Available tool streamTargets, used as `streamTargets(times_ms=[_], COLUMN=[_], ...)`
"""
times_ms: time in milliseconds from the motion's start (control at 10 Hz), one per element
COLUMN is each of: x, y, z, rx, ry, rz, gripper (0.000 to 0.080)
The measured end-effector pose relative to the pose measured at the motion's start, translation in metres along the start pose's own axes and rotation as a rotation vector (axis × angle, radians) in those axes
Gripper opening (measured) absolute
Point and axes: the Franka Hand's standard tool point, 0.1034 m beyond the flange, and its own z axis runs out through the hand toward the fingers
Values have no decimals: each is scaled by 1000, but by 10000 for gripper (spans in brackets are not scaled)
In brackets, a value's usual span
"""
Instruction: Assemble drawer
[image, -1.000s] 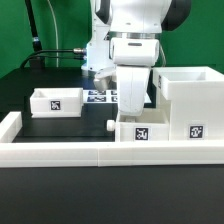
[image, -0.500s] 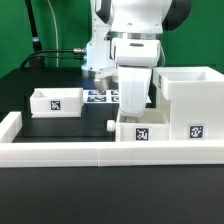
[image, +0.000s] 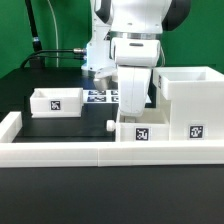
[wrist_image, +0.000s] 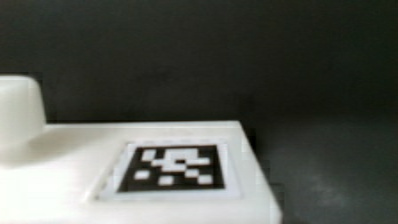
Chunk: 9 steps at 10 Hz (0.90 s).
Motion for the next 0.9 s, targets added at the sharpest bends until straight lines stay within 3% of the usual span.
streamTargets(times_ms=[900], x=[-1], y=[0], z=[0], rx=[0], ry=[-5], rz=[-9], gripper=[44])
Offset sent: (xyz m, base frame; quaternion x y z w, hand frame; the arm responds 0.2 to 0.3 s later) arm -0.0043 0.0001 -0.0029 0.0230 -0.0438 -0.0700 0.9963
